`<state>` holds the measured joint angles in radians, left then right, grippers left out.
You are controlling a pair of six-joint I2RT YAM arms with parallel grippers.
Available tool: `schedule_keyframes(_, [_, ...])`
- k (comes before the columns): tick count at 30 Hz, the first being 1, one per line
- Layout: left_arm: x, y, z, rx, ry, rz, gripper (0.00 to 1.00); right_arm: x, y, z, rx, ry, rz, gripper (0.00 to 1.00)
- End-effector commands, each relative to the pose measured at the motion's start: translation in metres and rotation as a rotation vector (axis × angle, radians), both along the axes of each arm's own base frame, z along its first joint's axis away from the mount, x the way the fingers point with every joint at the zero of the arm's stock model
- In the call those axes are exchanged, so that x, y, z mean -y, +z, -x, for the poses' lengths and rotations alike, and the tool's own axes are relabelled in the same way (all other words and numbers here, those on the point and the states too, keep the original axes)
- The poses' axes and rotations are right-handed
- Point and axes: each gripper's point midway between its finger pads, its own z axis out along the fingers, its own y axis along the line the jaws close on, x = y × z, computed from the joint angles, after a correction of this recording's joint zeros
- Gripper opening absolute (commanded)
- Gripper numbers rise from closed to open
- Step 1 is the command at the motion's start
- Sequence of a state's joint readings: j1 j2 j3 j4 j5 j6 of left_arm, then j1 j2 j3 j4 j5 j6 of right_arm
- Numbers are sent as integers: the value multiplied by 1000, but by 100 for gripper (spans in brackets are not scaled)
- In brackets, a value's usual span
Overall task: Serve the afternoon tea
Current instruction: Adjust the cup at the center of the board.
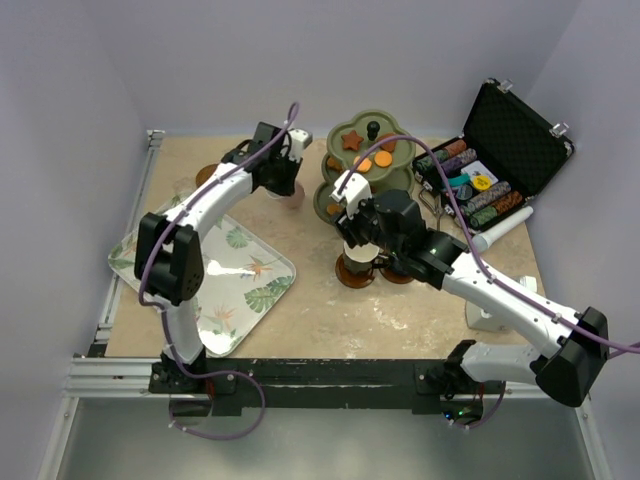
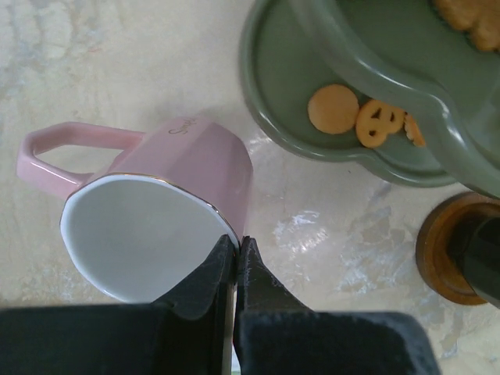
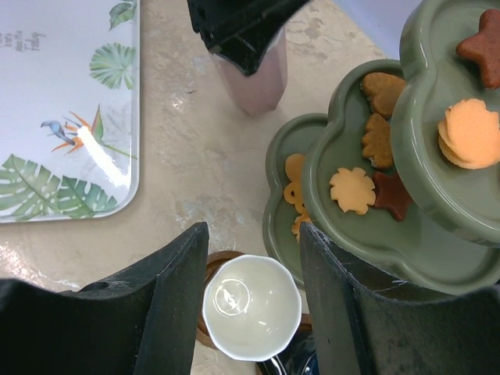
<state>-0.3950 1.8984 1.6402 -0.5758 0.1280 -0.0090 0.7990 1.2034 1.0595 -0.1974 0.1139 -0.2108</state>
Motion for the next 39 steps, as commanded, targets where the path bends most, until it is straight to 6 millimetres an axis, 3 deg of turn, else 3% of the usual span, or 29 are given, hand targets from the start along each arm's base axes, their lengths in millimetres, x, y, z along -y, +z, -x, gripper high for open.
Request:
schedule_keyframes(1, [7,-1,9,-44,-57,-131,0,-1,10,-4,35,-5,-26,54])
schedule_keyframes(7, [17,-16,16,-87,-71,-194,0,-2,11,-4,37,0,-28,54])
schedule_keyframes(12, [19,-11,12,-69,-59,-228,0,-2,10,-4,34,1,-29,54])
schedule_keyframes(18, [17,10,12,-31,-47,-239,0,-3,9,-4,32,1,-27,54])
schedule_keyframes(25, [14,7,17,-61,-46,-249,1,-4,7,-4,28,5,-24,54])
schedule_keyframes(32, [16,12,10,-36,-30,-241,27,-3,9,-3,29,4,-28,54])
schedule_keyframes(39, [23,42,-5,52,-6,-199,54,-3,8,-2,28,5,-26,54])
